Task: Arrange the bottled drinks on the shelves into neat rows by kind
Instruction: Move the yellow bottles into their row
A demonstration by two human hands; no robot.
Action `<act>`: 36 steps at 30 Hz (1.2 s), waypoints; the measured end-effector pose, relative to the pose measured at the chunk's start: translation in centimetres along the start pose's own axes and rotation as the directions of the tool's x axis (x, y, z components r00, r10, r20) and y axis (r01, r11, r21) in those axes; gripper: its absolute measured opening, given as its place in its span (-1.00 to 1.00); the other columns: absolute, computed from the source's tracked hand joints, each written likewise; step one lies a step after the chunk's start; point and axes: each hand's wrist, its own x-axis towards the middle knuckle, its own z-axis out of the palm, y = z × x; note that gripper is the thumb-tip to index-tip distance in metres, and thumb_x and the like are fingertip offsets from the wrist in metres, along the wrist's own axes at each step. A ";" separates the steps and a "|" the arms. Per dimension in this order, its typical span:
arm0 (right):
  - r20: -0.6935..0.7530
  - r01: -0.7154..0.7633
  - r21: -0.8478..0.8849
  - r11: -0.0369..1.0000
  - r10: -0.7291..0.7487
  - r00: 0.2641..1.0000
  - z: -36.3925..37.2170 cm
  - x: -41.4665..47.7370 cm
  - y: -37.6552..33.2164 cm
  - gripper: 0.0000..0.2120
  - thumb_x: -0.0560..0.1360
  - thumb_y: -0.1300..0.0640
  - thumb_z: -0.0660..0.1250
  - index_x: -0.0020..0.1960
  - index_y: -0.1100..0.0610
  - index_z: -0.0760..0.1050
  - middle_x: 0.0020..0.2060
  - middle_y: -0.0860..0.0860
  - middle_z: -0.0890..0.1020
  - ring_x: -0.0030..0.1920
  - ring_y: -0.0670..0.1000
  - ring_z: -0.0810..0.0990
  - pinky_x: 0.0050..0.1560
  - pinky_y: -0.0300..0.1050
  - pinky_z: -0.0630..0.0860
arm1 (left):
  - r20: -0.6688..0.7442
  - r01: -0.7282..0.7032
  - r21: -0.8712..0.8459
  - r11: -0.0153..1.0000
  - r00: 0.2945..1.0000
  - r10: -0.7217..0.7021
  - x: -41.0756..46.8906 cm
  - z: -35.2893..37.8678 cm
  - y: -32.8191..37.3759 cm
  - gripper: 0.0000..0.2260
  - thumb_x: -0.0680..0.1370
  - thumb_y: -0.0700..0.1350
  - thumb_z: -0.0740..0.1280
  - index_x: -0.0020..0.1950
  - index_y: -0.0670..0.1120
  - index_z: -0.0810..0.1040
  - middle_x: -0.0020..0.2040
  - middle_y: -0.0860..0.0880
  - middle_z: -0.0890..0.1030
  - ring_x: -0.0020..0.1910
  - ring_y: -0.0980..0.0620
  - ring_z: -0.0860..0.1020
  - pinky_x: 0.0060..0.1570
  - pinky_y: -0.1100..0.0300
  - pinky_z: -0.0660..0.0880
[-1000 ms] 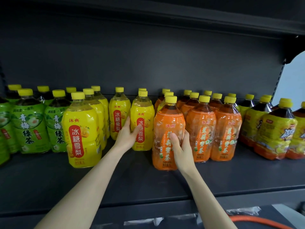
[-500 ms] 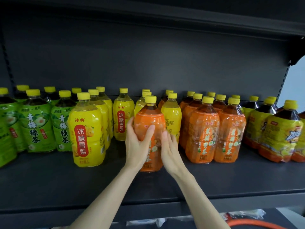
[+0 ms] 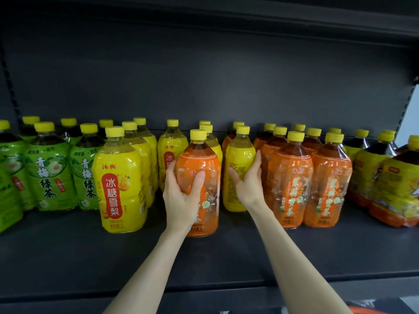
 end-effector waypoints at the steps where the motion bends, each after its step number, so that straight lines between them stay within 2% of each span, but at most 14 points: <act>1: -0.008 0.000 -0.033 0.999 -0.001 1.000 0.0 0.0 0.0 -0.17 0.55 0.05 0.31 0.56 0.05 -0.21 0.52 0.11 0.13 0.49 0.13 0.19 0.42 0.02 0.21 | 0.001 0.002 0.003 1.000 1.000 -0.002 0.0 0.0 0.0 -0.27 0.34 0.38 0.23 0.42 0.06 0.23 0.27 0.05 0.47 0.21 0.06 0.50 0.19 -0.03 0.51; 5: -0.039 0.024 -0.149 0.988 -0.030 0.999 -0.3 -1.1 -0.4 -0.21 0.56 0.00 0.30 0.56 0.05 -0.17 0.45 0.14 0.28 0.38 0.19 0.36 0.33 0.08 0.33 | 0.002 0.002 0.015 1.000 1.000 -0.002 0.1 0.0 -0.1 -0.28 0.36 0.37 0.24 0.42 0.06 0.23 0.27 0.04 0.47 0.20 0.05 0.50 0.18 0.02 0.51; 11: -0.071 0.085 -0.240 0.967 -0.105 0.992 -1.4 -4.8 -1.1 -0.18 0.52 -0.14 0.30 0.56 0.01 -0.13 0.45 0.11 0.32 0.33 0.18 0.43 0.22 0.05 0.40 | 0.022 0.005 0.015 1.000 1.000 -0.006 -0.3 -0.4 0.9 -0.33 0.41 0.29 0.28 0.43 0.03 0.23 0.22 0.08 0.45 0.13 0.13 0.47 0.06 0.25 0.45; 15: -0.092 0.110 -0.205 0.973 -0.131 0.987 -2.0 -6.0 -1.1 -0.18 0.45 -0.23 0.33 0.55 -0.07 -0.02 0.41 0.04 0.37 0.31 0.12 0.44 0.23 0.04 0.42 | 0.029 -0.021 0.000 1.000 0.999 0.021 -1.2 -1.6 1.5 -0.26 0.36 0.41 0.26 0.40 0.01 0.28 0.19 0.06 0.50 0.08 0.13 0.52 0.00 0.33 0.47; 17: -0.069 0.086 -0.128 0.988 -0.095 0.993 -2.3 -6.4 -0.8 -0.23 0.45 -0.30 0.27 0.54 -0.11 0.04 0.40 0.00 0.36 0.31 0.07 0.44 0.28 0.08 0.44 | 0.035 -0.024 -0.033 0.999 0.999 0.025 -1.8 -2.4 1.6 -0.19 0.29 0.48 0.24 0.37 -0.01 0.33 0.20 0.03 0.53 0.11 0.11 0.54 0.04 0.29 0.50; 19: -0.030 0.015 0.048 0.999 -0.013 0.999 -2.7 -6.8 -0.7 -0.32 0.50 -0.30 0.20 0.52 -0.08 0.13 0.39 -0.03 0.32 0.29 -0.04 0.40 0.33 -0.03 0.37 | 0.047 -0.013 -0.053 0.998 0.999 0.015 -2.3 -2.9 1.8 -0.17 0.25 0.52 0.22 0.31 -0.01 0.39 0.19 0.00 0.56 0.13 0.08 0.55 0.09 0.19 0.52; 20: 0.000 -0.018 0.110 0.994 0.019 1.000 -3.0 -6.9 -0.8 -0.40 0.54 -0.25 0.16 0.50 -0.04 0.21 0.39 -0.01 0.30 0.26 -0.10 0.35 0.32 -0.14 0.30 | 0.055 -0.003 -0.058 0.998 0.998 0.006 -2.5 -3.1 2.0 -0.21 0.25 0.51 0.24 0.28 0.00 0.41 0.17 -0.01 0.57 0.13 0.06 0.56 0.10 0.14 0.53; 22: 0.047 -0.047 0.160 0.986 0.040 0.998 -3.3 -6.9 -1.0 -0.54 0.59 -0.16 0.12 0.41 0.03 0.33 0.38 0.01 0.29 0.22 -0.13 0.31 0.23 -0.22 0.24 | 0.068 0.019 -0.062 0.998 0.998 -0.014 -2.8 -3.5 2.4 -0.33 0.28 0.43 0.27 0.23 0.03 0.43 0.15 -0.01 0.59 0.11 0.05 0.57 0.11 0.07 0.54; 25: 0.152 -0.099 0.271 0.958 0.059 0.987 -3.2 -6.8 -1.3 -0.68 0.61 -0.12 0.09 0.32 -0.03 0.26 0.30 -0.02 0.40 0.18 -0.11 0.45 0.12 -0.24 0.39 | 0.085 0.040 -0.090 0.995 0.996 -0.032 -3.5 -4.0 3.0 -0.47 0.30 0.36 0.27 0.17 0.13 0.43 0.14 0.03 0.59 0.11 0.06 0.58 0.11 0.07 0.55; 27: 0.211 -0.108 0.294 0.950 0.046 0.976 -2.8 -7.3 -1.3 -0.62 0.60 -0.16 0.09 0.37 -0.08 0.18 0.25 -0.09 0.43 0.16 -0.13 0.49 0.09 -0.25 0.44 | 0.086 0.043 -0.104 0.994 0.996 -0.034 -4.1 -4.3 3.5 -0.52 0.29 0.36 0.27 0.13 0.19 0.42 0.12 0.07 0.59 0.10 0.09 0.58 0.06 0.15 0.54; 30: 0.250 -0.078 0.327 0.942 -0.007 0.968 -2.5 -8.6 -1.0 -0.44 0.56 -0.23 0.06 0.50 -0.10 0.08 0.22 -0.26 0.42 0.19 -0.22 0.46 0.19 -0.26 0.40 | 0.089 0.053 -0.149 0.987 0.995 -0.040 -5.2 -4.4 4.2 -0.48 0.28 0.35 0.27 0.15 0.15 0.42 0.09 0.11 0.60 0.06 0.12 0.59 -0.02 0.29 0.54; 33: 0.302 -0.078 0.357 0.931 -0.036 0.953 -2.9 -9.7 -1.0 -0.44 0.50 -0.31 0.01 0.45 -0.15 0.20 0.24 -0.33 0.43 0.23 -0.32 0.43 0.18 -0.38 0.37 | 0.109 0.080 -0.175 0.981 0.992 -0.062 -6.1 -3.8 4.6 -0.39 0.27 0.36 0.28 0.22 0.08 0.43 0.12 0.07 0.60 0.08 0.10 0.59 0.03 0.18 0.57; 35: 0.329 -0.109 0.379 0.919 -0.024 0.944 -3.4 -10.3 -1.5 -0.55 0.47 -0.29 0.01 0.29 -0.21 0.33 0.10 -0.40 0.48 0.06 -0.46 0.48 -0.01 -0.55 0.40 | 0.121 0.094 -0.160 0.983 0.990 -0.074 -6.6 -3.2 4.9 -0.32 0.27 0.39 0.26 0.27 0.04 0.40 0.19 0.06 0.55 0.13 0.08 0.56 0.10 0.09 0.55; 36: 0.327 -0.113 0.392 0.913 -0.024 0.945 -3.7 -10.5 -1.5 -0.57 0.47 -0.32 0.04 0.25 -0.22 0.37 0.07 -0.40 0.51 0.03 -0.47 0.50 -0.05 -0.55 0.41 | 0.114 0.088 -0.136 0.987 0.991 -0.072 -6.7 -3.0 5.0 -0.32 0.28 0.41 0.24 0.27 0.05 0.39 0.24 0.07 0.49 0.18 0.08 0.53 0.14 0.08 0.52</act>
